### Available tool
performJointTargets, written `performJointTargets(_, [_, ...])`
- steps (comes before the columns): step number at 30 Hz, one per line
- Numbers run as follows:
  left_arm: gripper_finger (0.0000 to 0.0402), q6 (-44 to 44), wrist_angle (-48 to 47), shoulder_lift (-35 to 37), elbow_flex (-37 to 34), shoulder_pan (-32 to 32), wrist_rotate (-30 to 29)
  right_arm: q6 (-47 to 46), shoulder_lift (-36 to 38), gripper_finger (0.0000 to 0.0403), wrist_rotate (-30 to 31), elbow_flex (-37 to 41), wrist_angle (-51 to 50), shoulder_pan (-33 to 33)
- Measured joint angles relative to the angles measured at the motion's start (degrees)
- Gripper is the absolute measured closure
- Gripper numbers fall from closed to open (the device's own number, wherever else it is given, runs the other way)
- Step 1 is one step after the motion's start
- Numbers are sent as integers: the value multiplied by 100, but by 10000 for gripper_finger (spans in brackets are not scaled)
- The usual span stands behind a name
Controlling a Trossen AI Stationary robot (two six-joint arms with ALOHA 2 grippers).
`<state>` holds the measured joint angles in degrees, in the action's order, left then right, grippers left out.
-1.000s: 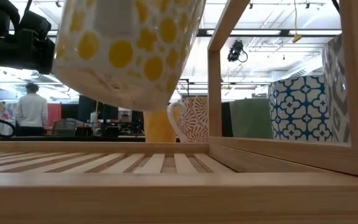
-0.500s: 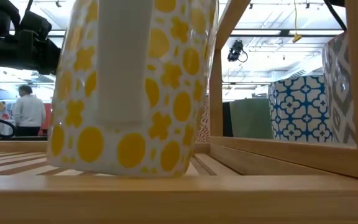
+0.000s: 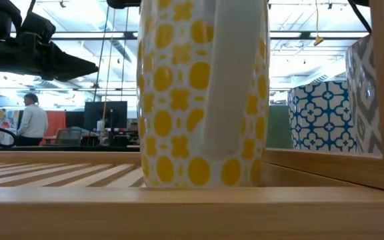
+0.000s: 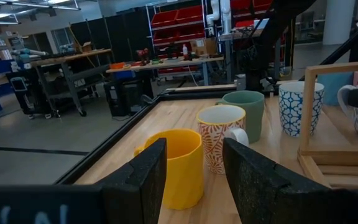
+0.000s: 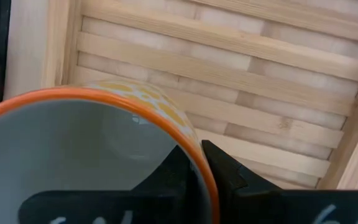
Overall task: Place coffee mugs
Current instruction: Put the yellow patterned mug on the shelf
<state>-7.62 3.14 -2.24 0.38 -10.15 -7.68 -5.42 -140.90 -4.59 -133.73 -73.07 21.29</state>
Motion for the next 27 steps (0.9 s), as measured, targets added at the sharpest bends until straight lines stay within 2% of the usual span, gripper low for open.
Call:
performJointTargets(7, [237,0,0,0,0,0,0,68,0,352,-391,0,16,14])
performJointTargets(16, [237,0,0,0,0,0,0,69,0,337,-615,0,65,16])
performJointTargets(27, [237,0,0,0,0,0,0,49,0,254,-871,0,101,12])
